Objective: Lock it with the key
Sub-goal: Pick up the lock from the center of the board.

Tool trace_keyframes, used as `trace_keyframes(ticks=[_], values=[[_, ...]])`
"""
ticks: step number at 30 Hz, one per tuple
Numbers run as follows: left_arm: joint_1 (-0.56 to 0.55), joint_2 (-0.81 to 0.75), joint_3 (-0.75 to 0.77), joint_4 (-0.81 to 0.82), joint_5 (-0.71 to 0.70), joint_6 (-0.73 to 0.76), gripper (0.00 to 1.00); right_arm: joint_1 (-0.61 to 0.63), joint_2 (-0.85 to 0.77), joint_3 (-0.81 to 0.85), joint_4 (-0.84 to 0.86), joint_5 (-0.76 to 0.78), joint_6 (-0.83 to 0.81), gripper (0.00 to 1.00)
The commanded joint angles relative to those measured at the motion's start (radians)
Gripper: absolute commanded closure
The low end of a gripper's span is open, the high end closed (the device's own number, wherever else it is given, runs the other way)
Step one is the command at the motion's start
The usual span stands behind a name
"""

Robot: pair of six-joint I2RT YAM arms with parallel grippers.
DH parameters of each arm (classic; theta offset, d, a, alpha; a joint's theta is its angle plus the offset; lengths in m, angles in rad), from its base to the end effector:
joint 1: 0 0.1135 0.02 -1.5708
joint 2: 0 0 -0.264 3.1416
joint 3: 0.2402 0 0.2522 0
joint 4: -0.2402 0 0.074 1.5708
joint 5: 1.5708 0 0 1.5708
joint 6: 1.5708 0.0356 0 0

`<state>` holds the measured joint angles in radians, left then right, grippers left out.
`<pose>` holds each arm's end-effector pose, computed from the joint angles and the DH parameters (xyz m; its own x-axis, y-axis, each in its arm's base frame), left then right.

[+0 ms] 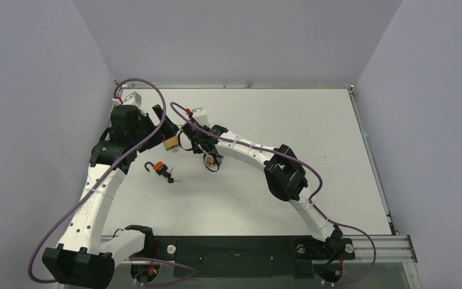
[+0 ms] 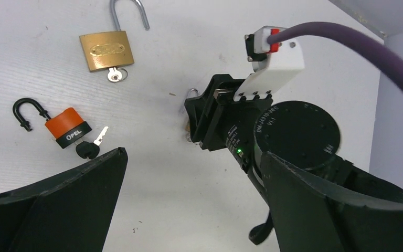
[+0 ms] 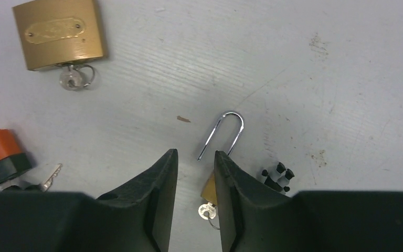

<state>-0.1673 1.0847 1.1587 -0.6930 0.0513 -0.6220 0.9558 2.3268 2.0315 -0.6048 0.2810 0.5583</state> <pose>0.2223 -0.0394 0.3613 -0.5859 -0.4912 -0.6446 -0.1647 0.8510 -0.4987 0.3082 0.4192 0.2069 -0.7464 -0.1745 -0.6422 -0.3418 0.9285 0.1450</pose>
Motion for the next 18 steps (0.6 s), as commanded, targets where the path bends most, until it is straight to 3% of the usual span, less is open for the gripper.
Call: trace_keyframes(ticks=[1, 3, 8, 18], values=[[0.004, -0.045, 0.061, 0.009, -0.012, 0.016, 0.0, -0.006, 0.015, 0.057, -0.091, 0.073, 0.037, 0.68], [0.007, -0.049, 0.059, 0.008, -0.004, 0.013, 0.0, -0.006, 0.032, 0.056, -0.102, 0.073, 0.04, 0.63], [0.009, -0.057, 0.046, 0.008, 0.001, 0.009, 0.0, -0.005, 0.048, 0.025, -0.105, 0.045, 0.047, 0.6], [0.013, -0.064, 0.034, 0.005, -0.003, 0.01, 0.0, -0.02, -0.027, -0.142, -0.072, 0.009, 0.092, 0.47]])
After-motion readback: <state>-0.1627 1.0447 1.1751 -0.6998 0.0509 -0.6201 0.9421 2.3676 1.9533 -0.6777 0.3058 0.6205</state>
